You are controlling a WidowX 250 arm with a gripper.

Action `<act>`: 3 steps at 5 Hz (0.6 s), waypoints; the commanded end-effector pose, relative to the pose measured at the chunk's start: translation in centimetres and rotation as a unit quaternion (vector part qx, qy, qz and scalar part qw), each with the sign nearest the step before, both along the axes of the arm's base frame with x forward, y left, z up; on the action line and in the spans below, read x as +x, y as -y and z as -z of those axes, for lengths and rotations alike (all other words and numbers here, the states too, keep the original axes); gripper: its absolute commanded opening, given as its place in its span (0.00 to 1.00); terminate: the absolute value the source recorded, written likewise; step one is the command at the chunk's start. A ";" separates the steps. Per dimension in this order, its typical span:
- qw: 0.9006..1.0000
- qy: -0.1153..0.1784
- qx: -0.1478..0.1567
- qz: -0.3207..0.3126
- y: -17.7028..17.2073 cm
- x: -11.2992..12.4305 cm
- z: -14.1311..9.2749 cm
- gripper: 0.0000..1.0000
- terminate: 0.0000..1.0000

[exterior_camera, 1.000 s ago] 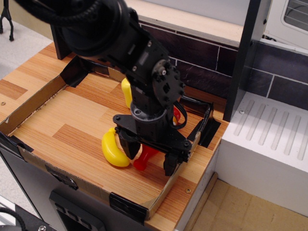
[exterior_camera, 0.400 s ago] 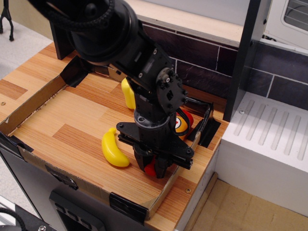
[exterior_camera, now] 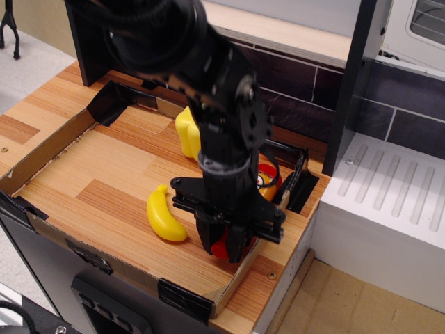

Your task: Upright hot sauce bottle

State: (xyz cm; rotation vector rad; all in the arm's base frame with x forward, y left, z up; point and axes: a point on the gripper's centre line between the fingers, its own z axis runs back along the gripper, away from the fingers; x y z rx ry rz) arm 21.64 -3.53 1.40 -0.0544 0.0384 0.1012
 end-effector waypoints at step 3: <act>0.977 -0.213 -0.013 -0.021 -1.7 -0.3 -6.2 0.00 0.00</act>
